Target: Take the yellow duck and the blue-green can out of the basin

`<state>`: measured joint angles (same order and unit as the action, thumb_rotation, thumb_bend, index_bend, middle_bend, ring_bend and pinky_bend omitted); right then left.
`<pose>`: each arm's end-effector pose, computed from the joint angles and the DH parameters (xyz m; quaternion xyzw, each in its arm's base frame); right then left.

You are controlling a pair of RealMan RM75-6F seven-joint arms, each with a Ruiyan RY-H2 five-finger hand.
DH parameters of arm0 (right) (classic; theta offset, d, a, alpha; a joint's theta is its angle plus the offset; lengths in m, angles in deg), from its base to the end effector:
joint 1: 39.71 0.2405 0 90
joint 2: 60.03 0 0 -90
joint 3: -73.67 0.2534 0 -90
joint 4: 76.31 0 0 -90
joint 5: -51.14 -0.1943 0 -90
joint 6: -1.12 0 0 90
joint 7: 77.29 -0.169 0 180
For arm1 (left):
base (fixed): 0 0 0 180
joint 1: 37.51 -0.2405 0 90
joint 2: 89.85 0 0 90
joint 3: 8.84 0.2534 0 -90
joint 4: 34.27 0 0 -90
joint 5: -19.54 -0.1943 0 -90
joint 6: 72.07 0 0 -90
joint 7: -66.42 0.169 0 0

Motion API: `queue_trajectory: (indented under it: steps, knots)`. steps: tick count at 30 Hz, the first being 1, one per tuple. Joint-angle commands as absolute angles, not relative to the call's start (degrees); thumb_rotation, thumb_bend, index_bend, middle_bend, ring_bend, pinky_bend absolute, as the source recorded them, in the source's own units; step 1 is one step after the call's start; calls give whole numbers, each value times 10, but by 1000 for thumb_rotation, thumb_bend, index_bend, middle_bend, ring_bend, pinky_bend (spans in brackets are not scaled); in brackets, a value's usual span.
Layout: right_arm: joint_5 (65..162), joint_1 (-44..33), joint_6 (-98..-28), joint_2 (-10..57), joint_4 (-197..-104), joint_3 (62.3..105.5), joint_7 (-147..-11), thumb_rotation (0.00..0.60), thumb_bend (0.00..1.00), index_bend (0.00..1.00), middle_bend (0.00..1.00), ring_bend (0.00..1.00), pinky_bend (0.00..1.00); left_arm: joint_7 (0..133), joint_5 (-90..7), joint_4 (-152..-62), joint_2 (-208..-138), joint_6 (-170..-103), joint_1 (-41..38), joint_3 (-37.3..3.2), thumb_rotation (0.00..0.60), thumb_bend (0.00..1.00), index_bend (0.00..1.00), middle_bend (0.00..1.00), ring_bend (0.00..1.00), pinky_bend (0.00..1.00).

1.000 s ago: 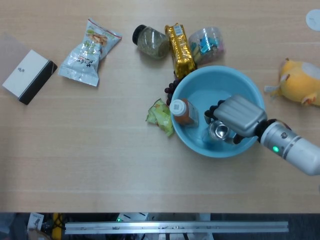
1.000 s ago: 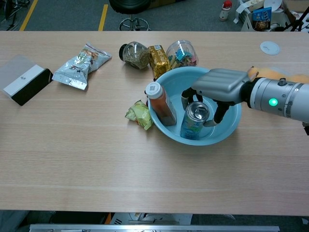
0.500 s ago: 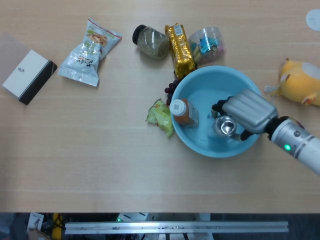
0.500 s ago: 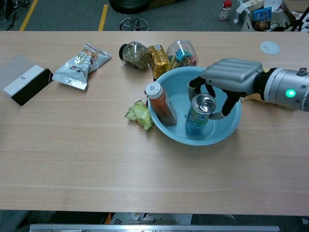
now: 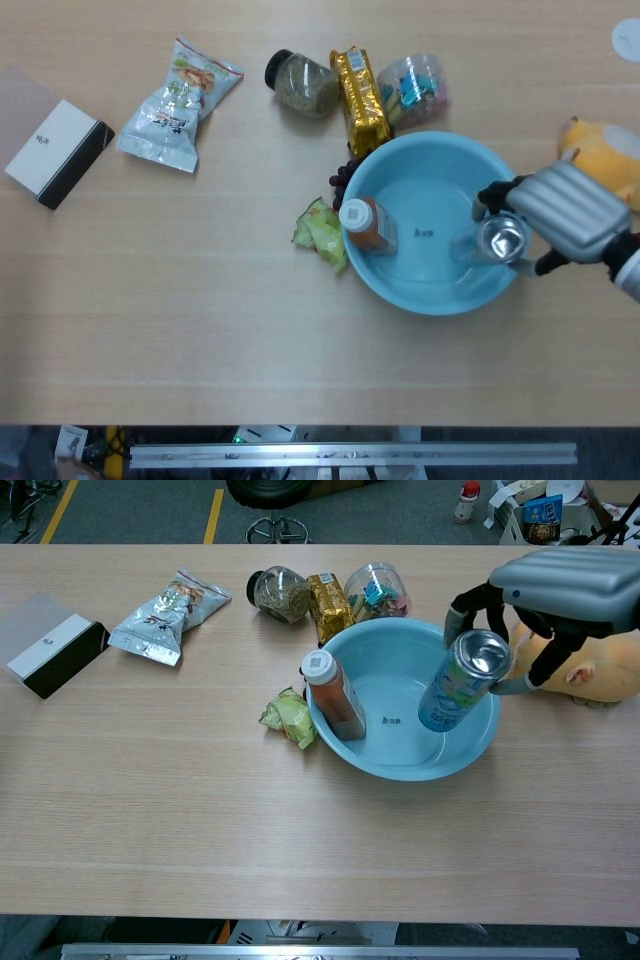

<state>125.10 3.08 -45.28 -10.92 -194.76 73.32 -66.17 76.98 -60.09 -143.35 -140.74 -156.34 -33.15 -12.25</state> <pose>-0.1356 -0.2834 0.1096 0.8285 -0.3611 0.2735 0.3293 -0.2766 0.1992 0.2202 -0.5912 -0.3795 -0.3289 0.6311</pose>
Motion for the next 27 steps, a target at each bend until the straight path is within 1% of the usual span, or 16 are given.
queue_trajectory:
  steps: [1,10,14,20,27]
  knots:
    - [1272,13,-461,-142,-1952,732,-688,600,306,505,512,518,694,773,-601,-1434,-1409,-1560,-329,-122,600,419,334,339,291,283]
    - [1281,-17,-461,-183,-1928,727,-727,600,306,505,512,518,694,782,-595,-1438,-1411,-1553,-325,-122,600,418,334,339,291,283]
    - [1281,-28,-459,-191,-1917,726,-738,600,306,505,512,518,694,784,-593,-1437,-1414,-1550,-323,-122,600,418,334,339,291,284]
    - [1275,-36,-451,-182,-1897,730,-745,600,306,505,512,518,694,786,-592,-1436,-1416,-1545,-318,-124,600,419,334,339,291,284]
    - [1261,-38,-431,-153,-1867,731,-743,600,306,505,512,518,694,784,-591,-1434,-1414,-1540,-317,-122,600,419,334,339,291,283]
